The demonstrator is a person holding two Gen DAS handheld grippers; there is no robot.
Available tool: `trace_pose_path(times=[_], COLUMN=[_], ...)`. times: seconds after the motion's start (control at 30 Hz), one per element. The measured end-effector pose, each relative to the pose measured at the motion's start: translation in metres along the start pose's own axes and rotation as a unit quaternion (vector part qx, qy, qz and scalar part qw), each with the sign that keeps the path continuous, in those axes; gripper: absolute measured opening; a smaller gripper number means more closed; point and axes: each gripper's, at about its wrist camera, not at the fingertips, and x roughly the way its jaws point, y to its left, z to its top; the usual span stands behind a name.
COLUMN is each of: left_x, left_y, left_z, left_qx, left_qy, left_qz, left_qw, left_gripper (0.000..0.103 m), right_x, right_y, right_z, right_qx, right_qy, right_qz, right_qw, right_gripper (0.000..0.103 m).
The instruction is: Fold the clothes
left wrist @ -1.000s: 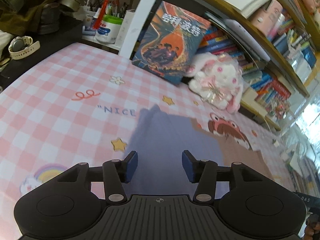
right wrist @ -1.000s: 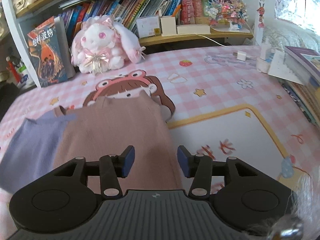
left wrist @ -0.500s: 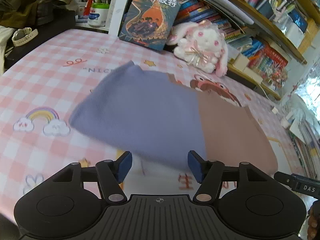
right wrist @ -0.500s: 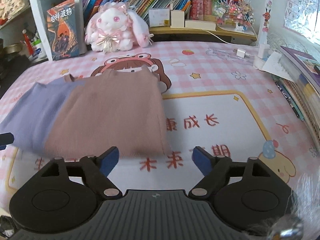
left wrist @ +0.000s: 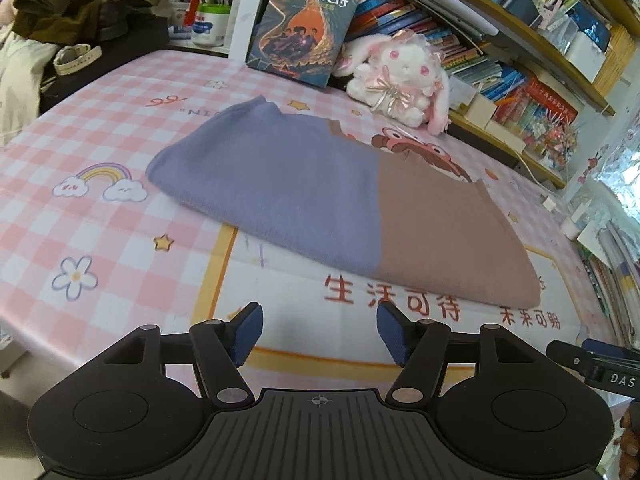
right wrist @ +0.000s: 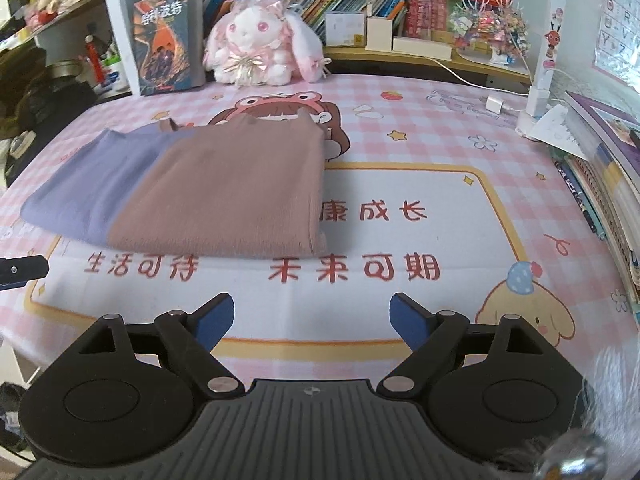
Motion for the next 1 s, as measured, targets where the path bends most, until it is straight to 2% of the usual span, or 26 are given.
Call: trace_pose_path(times=[0.13,0.43,0.77,0.87,1.0], left_x=[-0.006,-0.013,0.003,0.008,0.016], left_y=[-0.004,0.003,0.024,0.037,0.063], left_z=[-0.007,-0.008,0.009,0.016,0.027], left_qx=[0.002,0.003,0.015,-0.004,-0.064], left_qy=[-0.005,-0.003,0.019,0.023,0.032], left_qz=[0.019,0.025,0.007,0.001,-0.014], left_qw=[0.9998,0.9997,0.9997,0.9997,0.9973], left_gripper=[0.07,0.07,0.072,0.072,0.072], right_x=[-0.005,-0.006,0.008,0.01,0.014], right_y=[0.0,0.006,0.031,0.04,0.049], right_z=[-0.005,-0.008,0.003,0.006,0.01], right_qx=[-0.005,-0.004,0.006,0.006,0.01], right_qy=[-0.003,0.0,0.014,0.014,0.015], right_qz=[0.006,0.015,0.001,-0.003,-0.013], right_qw=[1.0,1.0,1.0,1.0,1.0], right_gripper=[0.088,0.089,0.092,0.092,0.092])
